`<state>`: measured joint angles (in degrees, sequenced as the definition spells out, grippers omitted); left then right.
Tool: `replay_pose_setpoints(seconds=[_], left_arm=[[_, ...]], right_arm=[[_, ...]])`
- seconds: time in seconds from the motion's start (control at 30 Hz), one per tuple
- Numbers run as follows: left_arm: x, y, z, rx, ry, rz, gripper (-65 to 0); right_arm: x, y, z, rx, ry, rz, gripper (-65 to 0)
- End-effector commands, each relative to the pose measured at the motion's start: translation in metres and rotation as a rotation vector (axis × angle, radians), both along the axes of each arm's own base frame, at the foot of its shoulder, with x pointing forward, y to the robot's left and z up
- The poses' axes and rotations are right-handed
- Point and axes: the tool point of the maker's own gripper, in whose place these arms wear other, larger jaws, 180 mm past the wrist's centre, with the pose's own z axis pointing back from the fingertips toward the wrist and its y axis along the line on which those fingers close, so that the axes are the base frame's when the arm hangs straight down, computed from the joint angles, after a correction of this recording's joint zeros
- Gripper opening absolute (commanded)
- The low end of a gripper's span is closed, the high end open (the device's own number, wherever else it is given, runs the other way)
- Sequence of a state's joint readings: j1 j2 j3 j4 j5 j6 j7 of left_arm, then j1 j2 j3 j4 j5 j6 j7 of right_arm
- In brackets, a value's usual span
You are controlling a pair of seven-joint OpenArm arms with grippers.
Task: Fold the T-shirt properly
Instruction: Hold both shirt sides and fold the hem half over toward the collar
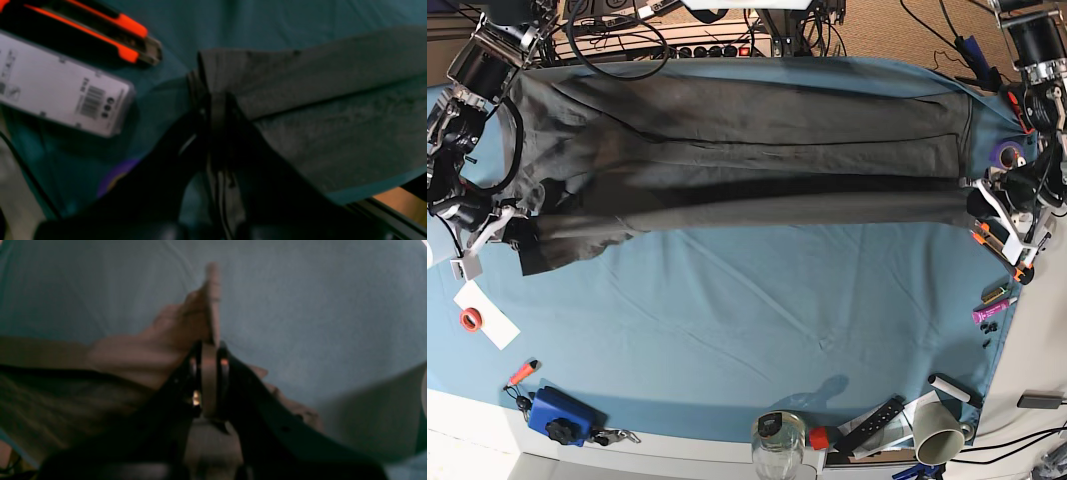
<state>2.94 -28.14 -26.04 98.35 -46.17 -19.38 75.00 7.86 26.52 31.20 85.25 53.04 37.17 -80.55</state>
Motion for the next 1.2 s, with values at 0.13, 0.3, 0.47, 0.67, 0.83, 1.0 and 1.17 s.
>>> replay_pose_setpoints(seconds=[0.13, 0.3, 0.47, 0.67, 0.83, 1.0, 1.17], left_arm=[[-0.011, 0.000, 0.008, 0.039, -0.019, -0.031, -65.0], [-0.025, 0.000, 0.008, 0.101, -0.017, -0.047, -65.0], [-0.029, -0.003, 0.010, 0.116, -0.032, -0.058, -65.0], [-0.031, -0.003, 0.009, 0.118, -0.025, -0.058, -65.0], [-0.044, -0.001, 0.000, 0.125, 0.016, -0.053, -65.0], [-0.055, 0.004, -0.002, 0.154, 0.035, -0.028, -65.0], [-0.063, 0.007, 0.001, 0.165, 0.036, -0.024, -65.0]], right_arm=[[-0.011, 0.000, 0.014, -0.067, -0.038, 0.032, -65.0], [-0.037, 0.003, 0.009, -0.104, -0.026, 0.034, -65.0], [-0.058, -0.014, 0.014, -0.116, -0.046, -0.048, -65.0], [-0.077, -0.028, 0.012, -0.130, -0.023, -0.093, -65.0], [-0.091, -0.024, 0.002, -0.116, 0.021, -0.079, -65.0], [-0.102, -0.027, -0.004, -0.117, 0.051, -0.088, -65.0], [-0.107, -0.030, -0.006, -0.093, 0.040, -0.134, -65.0]])
